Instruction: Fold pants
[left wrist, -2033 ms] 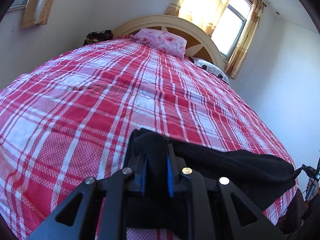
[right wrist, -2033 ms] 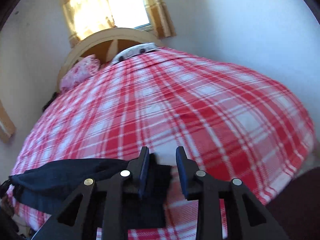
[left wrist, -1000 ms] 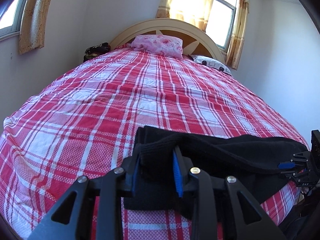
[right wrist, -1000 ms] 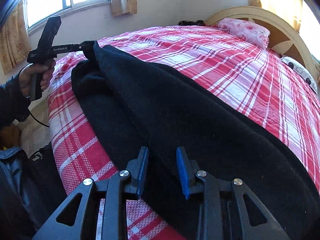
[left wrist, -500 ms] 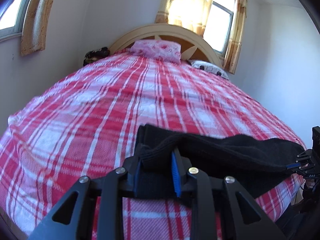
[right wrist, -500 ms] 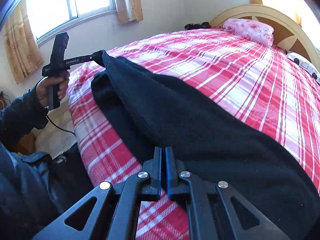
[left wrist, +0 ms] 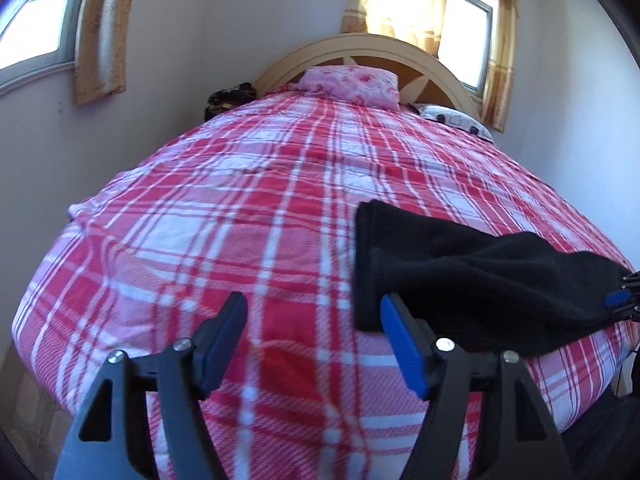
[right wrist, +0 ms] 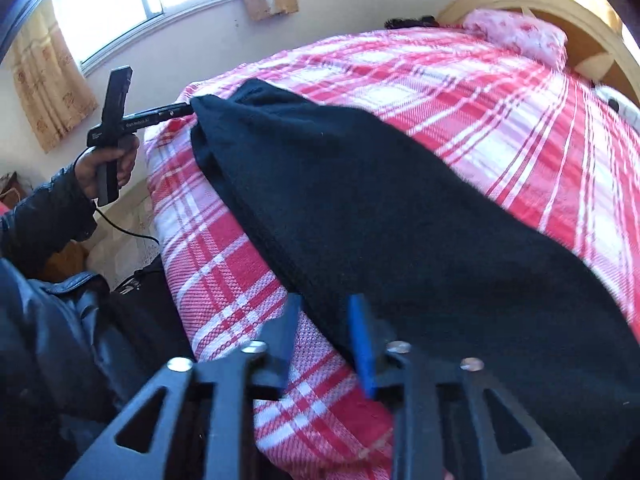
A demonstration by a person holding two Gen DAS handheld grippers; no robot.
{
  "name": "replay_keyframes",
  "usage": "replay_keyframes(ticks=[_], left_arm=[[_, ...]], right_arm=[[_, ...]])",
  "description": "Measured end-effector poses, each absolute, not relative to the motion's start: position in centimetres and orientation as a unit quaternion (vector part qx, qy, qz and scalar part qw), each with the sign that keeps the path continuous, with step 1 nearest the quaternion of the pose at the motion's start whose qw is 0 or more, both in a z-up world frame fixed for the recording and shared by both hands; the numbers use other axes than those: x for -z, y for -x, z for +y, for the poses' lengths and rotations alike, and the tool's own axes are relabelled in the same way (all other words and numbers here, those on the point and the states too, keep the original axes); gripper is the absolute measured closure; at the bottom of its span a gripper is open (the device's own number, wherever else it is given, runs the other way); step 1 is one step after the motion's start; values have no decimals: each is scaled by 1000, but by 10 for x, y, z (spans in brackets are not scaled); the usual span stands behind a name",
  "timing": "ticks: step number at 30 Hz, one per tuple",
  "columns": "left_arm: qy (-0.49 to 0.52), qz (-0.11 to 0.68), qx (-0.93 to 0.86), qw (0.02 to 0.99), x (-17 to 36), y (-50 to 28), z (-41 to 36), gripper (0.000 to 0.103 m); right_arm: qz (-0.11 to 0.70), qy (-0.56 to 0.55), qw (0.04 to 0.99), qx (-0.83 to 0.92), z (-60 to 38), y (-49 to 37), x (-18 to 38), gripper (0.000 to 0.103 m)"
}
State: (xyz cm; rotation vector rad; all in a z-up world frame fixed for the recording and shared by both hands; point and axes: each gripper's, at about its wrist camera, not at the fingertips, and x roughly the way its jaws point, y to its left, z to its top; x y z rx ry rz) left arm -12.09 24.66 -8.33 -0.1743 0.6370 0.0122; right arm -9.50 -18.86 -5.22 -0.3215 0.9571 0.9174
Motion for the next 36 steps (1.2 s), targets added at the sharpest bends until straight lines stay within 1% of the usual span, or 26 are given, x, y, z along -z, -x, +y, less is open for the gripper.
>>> replay_keyframes(ticks=[4,9,13,15,17,20,21,24,25,26,29,30,32,33,36], left_arm=[[126,294,-18,947,78,125,253,31],[147,259,16,954,54,121,236,31],[153,283,42,946,59,98,216,31],[158,307,41,938,70,88,212,33],[176,336,36,925,81,84,215,38],[214,341,53,914,88,89,222,39],[218,341,55,913,89,90,222,41],[216,342,63,913,91,90,220,58],[211,342,58,914,91,90,220,77],[209,346,53,913,93,89,222,85],[239,341,63,907,96,92,237,88],[241,340,64,907,97,93,239,88],[240,340,63,907,97,94,241,91],[244,339,65,906,97,94,242,91],[243,338,56,907,95,93,245,91]], right_arm=[[423,130,785,-433,-181,83,33,67],[393,138,784,-461,-130,63,11,67],[372,142,775,-491,-70,36,-3,67],[376,136,770,-497,-41,19,-4,67],[389,123,756,-511,-11,1,-4,67],[399,126,743,-522,29,-20,0,67],[405,125,736,-527,41,-24,3,67],[426,135,713,-540,78,-35,18,67],[436,139,704,-544,90,-38,27,67],[449,143,693,-545,101,-42,36,67],[460,151,681,-549,123,-46,54,67],[461,152,679,-551,127,-46,57,75],[461,168,676,-549,136,-42,63,96],[455,175,679,-549,139,-39,63,100],[448,175,676,-558,146,-34,60,101]])
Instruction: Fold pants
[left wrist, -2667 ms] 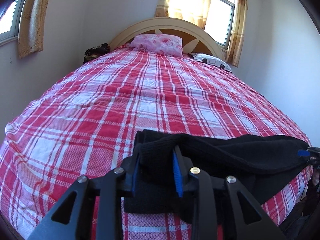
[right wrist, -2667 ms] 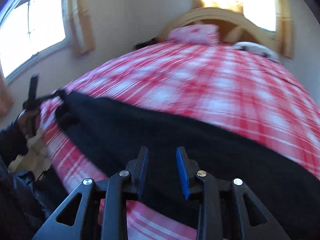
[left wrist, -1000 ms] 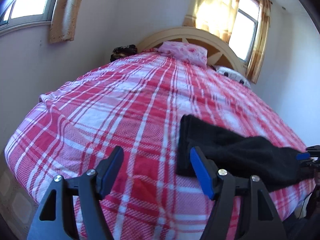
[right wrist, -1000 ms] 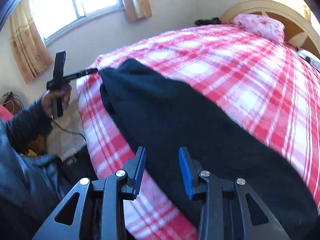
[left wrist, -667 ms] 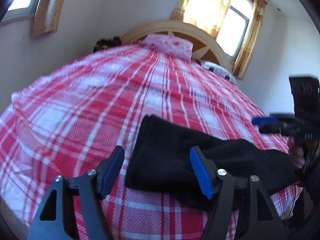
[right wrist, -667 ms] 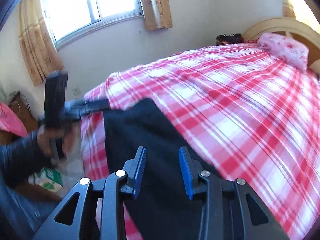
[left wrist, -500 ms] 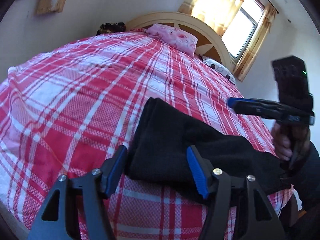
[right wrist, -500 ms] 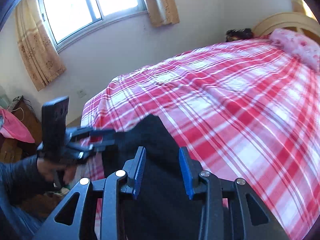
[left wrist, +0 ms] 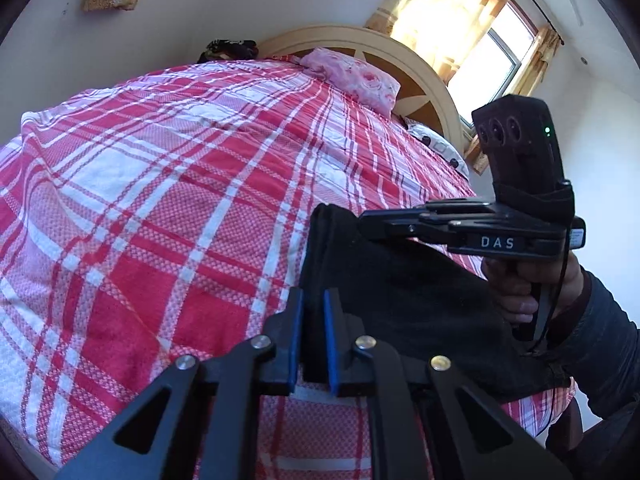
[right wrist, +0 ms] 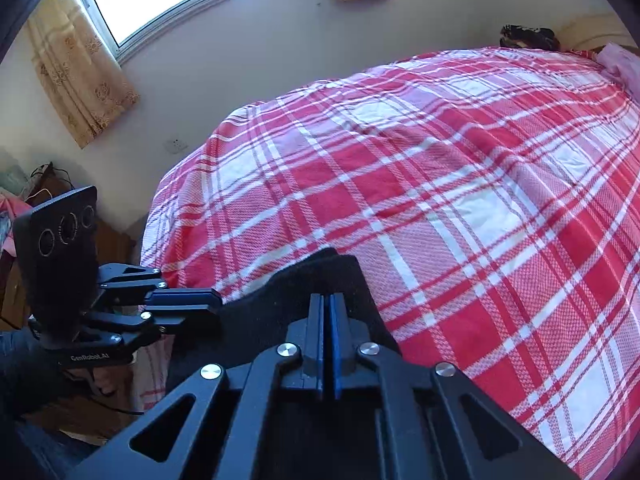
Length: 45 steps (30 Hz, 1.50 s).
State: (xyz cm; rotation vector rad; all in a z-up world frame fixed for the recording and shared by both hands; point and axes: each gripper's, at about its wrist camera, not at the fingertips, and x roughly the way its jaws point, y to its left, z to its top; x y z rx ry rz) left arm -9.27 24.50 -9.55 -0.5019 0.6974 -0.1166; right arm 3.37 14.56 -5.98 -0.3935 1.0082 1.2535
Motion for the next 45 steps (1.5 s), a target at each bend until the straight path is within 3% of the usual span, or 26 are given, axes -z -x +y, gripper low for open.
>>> replay_keyframes(ticks=[6,10,14,15,17,20,22,23,26,30,36,45], left_arm=[[229,335,29,914,85,92,250,91],[214,316,7,924,72,96,255,75],[212,302,-19,929,68,99,265,45],[212,299,-26,930,67,99,267,43],[219,294,-32,930,65,101,273,41],[219,285,-40,932,58,103,276,41],[220,278,-41,934,54,105,276,40],[218,275,-41,936,51,106,275,35],[208,259,-46,942,39,109,272,28],[193,247,-43,948,25,107,258,24],[184,251,25,950,13,83,197,24],[112,296,211,925,25,32,37,23]], right_arm=[[457,170,692,-533,152,-47,63,100],[450,139,710,-524,128,-44,45,96],[413,144,721,-537,97,-4,19,64],[410,140,718,-544,91,7,17,53],[410,130,707,-561,82,35,18,46],[408,160,696,-568,82,71,34,47],[415,169,702,-553,85,81,51,64],[432,154,690,-560,89,82,60,66],[449,127,679,-567,97,85,86,65],[450,66,693,-560,75,71,72,65],[392,31,778,-490,-27,62,35,65],[376,-110,885,-252,-273,82,17,64]])
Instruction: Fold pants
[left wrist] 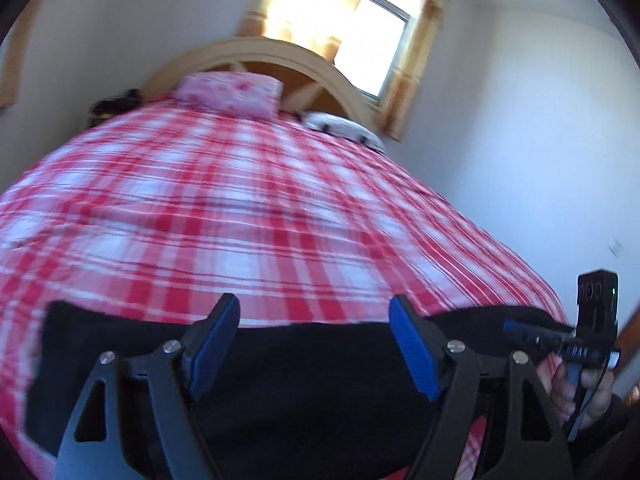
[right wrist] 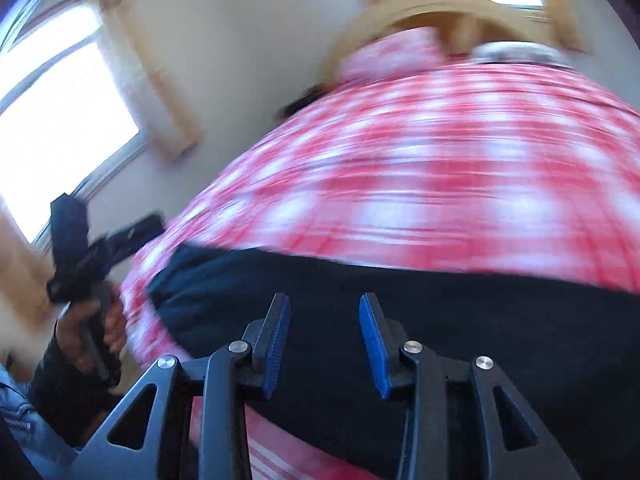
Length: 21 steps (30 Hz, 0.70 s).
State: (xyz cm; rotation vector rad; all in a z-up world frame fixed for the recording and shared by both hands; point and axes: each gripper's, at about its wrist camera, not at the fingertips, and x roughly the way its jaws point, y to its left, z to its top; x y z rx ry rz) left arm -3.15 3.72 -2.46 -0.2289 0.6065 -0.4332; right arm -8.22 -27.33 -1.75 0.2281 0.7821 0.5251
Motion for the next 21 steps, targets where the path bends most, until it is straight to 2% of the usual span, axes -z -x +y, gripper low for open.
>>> replay_keyframes(ticks=[4,8,17,21], left_arm=[[72,314,274,906,36,27,-21,23],[46,332,308,891,49,33,-54,23],[41,370,324,870,74,54,-67,20],[44,374,320,869,78,53,-70,19]], right_arm=[[373,-176,902,-128,-373,125,18,64],[370,-205,905,-46,-427,167,21,64],[320,-334,884,73,-527,187,48,64],[261,-400,876,70,-566,182,46,64]])
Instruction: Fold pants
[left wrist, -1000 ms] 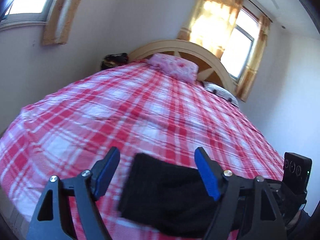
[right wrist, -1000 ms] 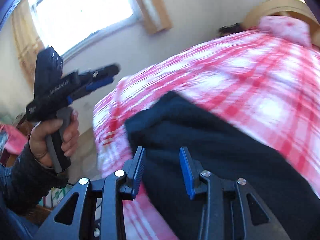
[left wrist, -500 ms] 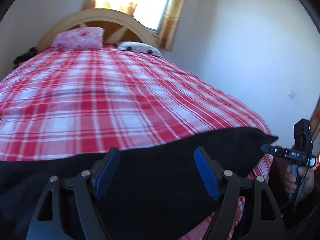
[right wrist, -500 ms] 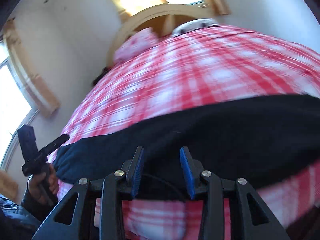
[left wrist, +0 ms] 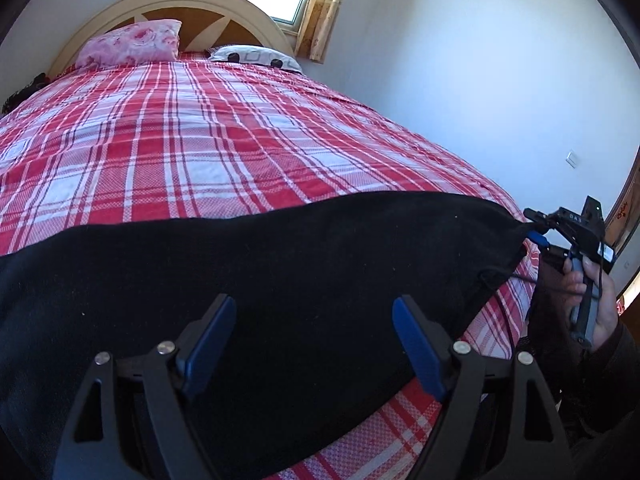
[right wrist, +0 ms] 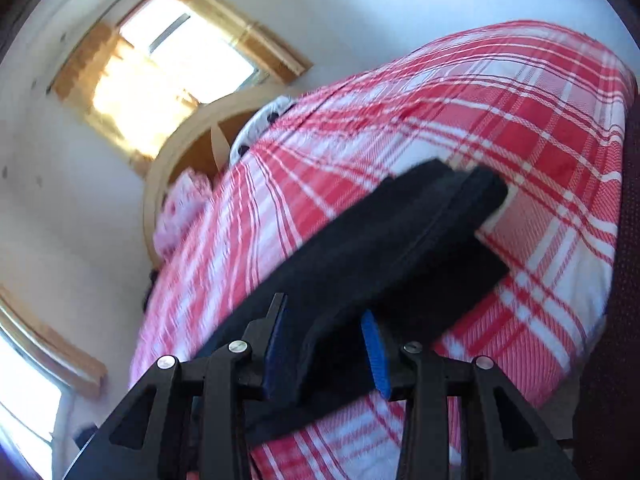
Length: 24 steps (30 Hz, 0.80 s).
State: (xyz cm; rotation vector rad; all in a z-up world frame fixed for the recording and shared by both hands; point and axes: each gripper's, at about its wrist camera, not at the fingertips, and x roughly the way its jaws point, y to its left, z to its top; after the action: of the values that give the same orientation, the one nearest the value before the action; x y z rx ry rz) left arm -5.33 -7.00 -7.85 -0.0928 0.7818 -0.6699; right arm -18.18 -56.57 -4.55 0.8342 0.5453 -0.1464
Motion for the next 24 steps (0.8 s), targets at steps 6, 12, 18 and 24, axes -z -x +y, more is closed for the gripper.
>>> replay_keyframes(ticks=[6,12,18,24], left_arm=[[53,382,319,866,82,53,-68,19],[55,384,325,862,83,52,-69,19],[48,381,336,860,78,57,-64,19],[16,363,364,858,70,72,-64,19]], right_arm=[[235,-328,913,61,-565,179,13,88],[259,-299,915,82,-571,196,27,88],[301,-320,882,173,-589,227,56,81],[343,-180,920,63,-517,219,29,80]])
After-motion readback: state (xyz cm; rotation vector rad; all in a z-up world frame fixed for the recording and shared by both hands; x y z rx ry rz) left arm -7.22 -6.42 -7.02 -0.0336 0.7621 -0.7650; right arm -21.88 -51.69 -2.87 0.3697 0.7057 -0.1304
